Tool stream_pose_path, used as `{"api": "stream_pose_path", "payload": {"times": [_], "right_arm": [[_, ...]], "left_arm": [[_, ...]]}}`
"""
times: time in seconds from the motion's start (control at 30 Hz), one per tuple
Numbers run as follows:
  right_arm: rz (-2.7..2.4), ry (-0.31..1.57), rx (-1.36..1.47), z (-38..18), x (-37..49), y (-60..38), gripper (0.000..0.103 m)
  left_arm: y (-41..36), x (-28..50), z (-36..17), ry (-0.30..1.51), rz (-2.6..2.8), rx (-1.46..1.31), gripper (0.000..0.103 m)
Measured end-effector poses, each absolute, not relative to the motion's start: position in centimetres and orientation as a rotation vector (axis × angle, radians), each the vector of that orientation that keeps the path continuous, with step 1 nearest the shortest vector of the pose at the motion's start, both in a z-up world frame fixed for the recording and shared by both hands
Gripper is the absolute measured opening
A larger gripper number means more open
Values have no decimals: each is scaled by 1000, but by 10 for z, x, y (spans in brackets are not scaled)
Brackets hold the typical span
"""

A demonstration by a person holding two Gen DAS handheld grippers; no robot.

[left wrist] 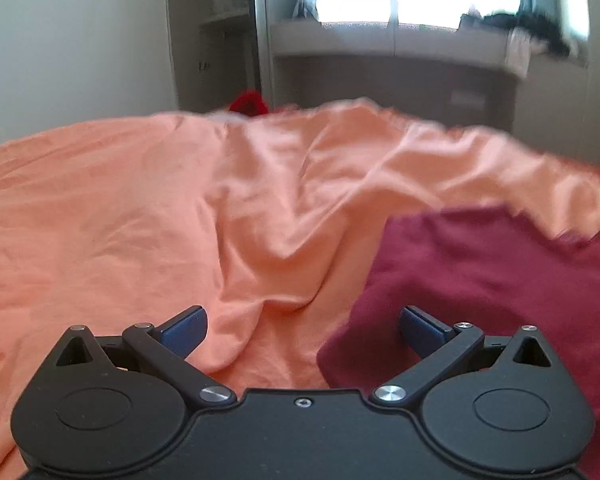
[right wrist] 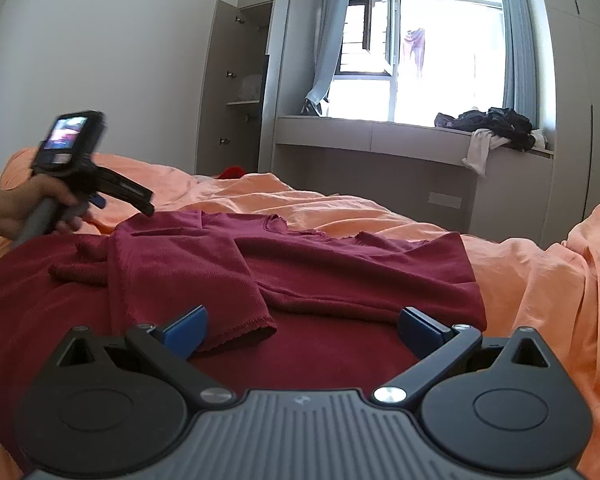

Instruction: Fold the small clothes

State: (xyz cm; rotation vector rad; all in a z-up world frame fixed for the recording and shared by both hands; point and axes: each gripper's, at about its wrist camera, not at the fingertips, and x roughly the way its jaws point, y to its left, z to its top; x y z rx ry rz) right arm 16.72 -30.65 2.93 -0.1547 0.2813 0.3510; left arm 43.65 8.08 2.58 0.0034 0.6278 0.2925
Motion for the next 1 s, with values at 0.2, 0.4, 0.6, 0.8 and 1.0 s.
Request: {"api": "stream_pose_path", "payload": {"times": [0.2, 0.4, 0.6, 0.8, 1.0], "right_arm": [[365, 303, -151, 23, 168, -309, 103], [372, 323, -130, 20, 170, -313, 103], [359, 322, -131, 19, 170, -311, 103], [348, 331, -115, 18, 169, -311, 103], [309, 329, -121, 22, 158, -307, 103]], "left_arm": [[92, 449, 2, 703, 311, -34, 103], [113, 449, -4, 718, 297, -166, 103], [109, 441, 8, 706, 324, -153, 102], [89, 423, 22, 776, 323, 56, 102], [90, 388, 36, 746, 302, 56, 102]]}}
